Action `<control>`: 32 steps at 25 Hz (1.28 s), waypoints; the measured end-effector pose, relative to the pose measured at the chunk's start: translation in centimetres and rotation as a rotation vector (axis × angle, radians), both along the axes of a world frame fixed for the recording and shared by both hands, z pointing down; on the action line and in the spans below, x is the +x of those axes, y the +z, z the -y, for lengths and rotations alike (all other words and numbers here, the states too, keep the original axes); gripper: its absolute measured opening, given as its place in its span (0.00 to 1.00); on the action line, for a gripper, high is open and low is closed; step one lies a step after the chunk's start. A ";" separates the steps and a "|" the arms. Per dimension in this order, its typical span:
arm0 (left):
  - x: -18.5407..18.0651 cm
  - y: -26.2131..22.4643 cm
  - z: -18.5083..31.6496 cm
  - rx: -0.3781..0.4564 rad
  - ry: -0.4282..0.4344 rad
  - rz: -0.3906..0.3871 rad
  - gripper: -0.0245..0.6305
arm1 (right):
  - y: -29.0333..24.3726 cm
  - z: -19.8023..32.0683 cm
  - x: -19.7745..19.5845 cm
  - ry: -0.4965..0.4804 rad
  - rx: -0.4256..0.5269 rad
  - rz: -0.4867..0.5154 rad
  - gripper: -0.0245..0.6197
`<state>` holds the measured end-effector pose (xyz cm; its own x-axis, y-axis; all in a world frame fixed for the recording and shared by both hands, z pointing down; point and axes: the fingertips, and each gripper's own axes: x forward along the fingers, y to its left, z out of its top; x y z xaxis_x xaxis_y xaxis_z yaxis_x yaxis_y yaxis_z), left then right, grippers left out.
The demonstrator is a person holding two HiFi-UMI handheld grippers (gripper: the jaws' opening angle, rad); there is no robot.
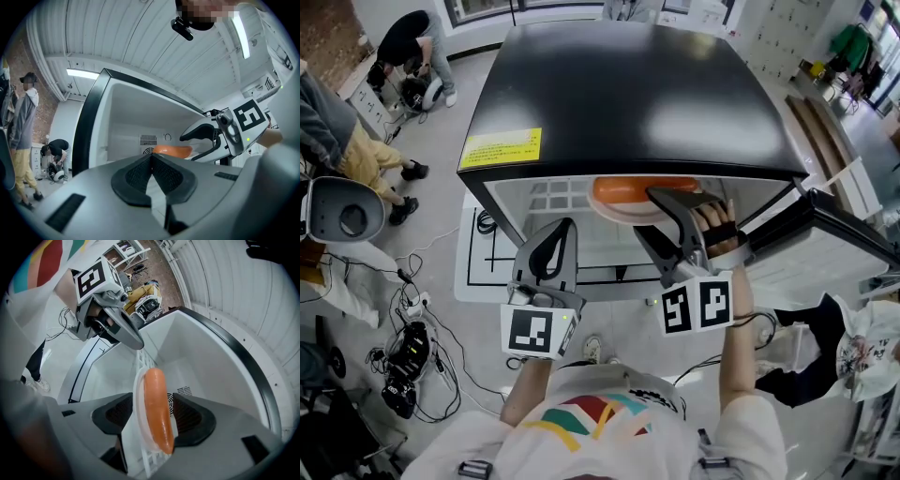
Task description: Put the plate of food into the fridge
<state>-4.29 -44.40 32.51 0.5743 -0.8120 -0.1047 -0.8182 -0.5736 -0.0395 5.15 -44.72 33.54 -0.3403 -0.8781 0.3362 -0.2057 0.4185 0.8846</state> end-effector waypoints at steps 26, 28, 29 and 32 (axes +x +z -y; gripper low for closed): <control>2.2 -1.9 -7.3 0.029 0.015 -0.017 0.04 | -6.9 -11.6 2.8 0.008 0.070 1.099 0.37; 2.2 -2.3 -8.1 0.030 0.008 -0.019 0.04 | -6.7 -12.4 3.3 0.025 0.058 1.132 0.35; 2.3 -2.6 -8.5 0.034 0.005 -0.019 0.04 | -6.8 -12.8 3.6 0.039 0.060 1.147 0.34; 2.3 -3.3 -9.6 0.052 -0.005 -0.012 0.04 | -6.9 -13.7 4.8 0.084 0.083 1.212 0.26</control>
